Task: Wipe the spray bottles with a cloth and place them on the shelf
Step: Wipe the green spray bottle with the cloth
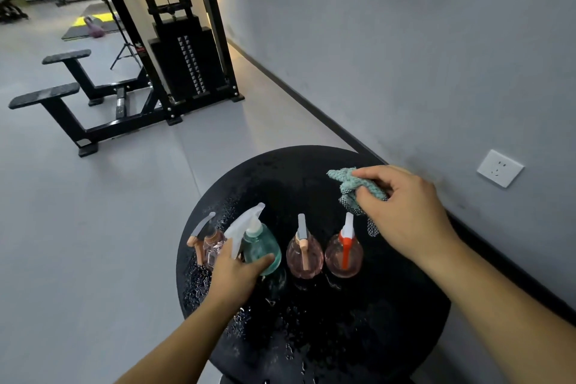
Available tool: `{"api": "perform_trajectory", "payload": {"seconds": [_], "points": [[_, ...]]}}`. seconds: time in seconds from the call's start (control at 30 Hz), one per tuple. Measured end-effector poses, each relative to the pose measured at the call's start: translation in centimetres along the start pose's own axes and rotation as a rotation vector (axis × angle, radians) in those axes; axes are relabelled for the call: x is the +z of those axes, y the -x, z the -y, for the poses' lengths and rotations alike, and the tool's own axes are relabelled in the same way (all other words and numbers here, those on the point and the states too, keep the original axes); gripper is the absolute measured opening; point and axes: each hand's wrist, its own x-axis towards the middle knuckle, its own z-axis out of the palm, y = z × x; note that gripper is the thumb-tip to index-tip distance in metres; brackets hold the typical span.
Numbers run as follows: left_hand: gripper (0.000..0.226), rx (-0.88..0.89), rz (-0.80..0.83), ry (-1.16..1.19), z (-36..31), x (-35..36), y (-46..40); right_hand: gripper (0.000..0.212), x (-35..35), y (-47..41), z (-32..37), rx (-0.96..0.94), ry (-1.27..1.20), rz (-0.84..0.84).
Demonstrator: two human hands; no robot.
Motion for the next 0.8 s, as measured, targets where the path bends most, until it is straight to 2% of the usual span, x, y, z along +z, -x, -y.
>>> {"api": "perform_trajectory", "payload": {"seconds": [0.33, 0.67, 0.8], "points": [[0.066, -0.076, -0.024, -0.030, 1.9, 1.1, -1.2, 0.025, 0.7, -0.7, -0.5, 0.000, 0.020, 0.032], [0.074, -0.138, 0.025, -0.060, 2.8, 1.3, -1.8, 0.025, 1.1, -0.6, -0.6, -0.005, 0.032, 0.040], [0.070, -0.135, 0.062, -0.055, 2.7, 1.3, -1.8, 0.026, 1.0, -0.5, -0.5, -0.006, 0.036, 0.057]]}}
